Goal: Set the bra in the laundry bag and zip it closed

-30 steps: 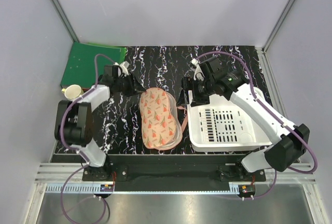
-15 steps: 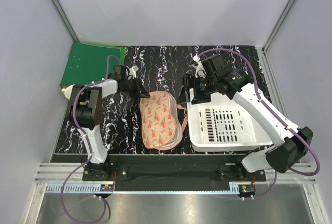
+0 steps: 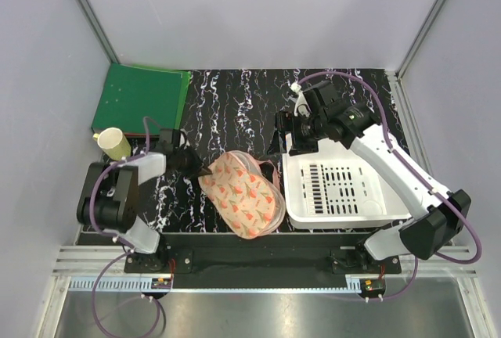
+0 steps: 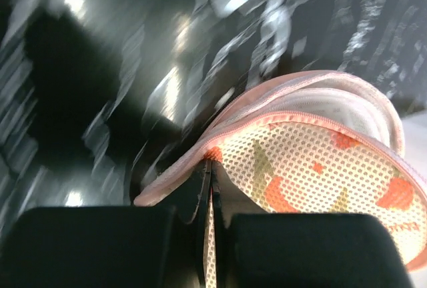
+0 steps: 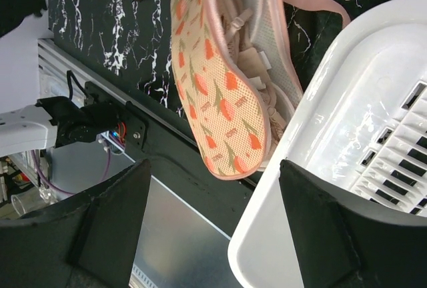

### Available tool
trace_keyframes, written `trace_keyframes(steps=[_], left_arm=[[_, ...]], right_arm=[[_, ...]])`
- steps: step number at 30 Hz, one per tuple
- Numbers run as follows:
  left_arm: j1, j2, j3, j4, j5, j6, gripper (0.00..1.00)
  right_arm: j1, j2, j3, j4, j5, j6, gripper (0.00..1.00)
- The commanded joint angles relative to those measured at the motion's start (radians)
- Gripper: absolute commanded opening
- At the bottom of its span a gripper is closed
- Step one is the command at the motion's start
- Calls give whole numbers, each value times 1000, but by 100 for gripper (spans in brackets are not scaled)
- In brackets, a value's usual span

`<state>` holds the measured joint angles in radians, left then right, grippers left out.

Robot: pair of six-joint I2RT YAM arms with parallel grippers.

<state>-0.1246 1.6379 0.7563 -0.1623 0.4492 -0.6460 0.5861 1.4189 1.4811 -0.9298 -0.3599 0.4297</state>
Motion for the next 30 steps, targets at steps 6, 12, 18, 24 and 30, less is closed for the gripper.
trace_keyframes(steps=[6,12,18,24,30], left_arm=[[0,-554,-300,-267,-366,-262,24],[-21,-893,-226,-467,-359,-150,49],[-340,-821,-100,-433,-298,-124,44],[-754,-502,64,-398,-334,-116,49],[-802,-282,106,-290,-282,-90,44]], right_arm=[[-5,55,53,8,-43,-55,86],[-5,55,47,8,-54,-54,86],[-5,31,2,19,-42,-46,87],[-5,3,-28,39,-22,-17,100],[-5,-49,-74,59,-4,17,100]])
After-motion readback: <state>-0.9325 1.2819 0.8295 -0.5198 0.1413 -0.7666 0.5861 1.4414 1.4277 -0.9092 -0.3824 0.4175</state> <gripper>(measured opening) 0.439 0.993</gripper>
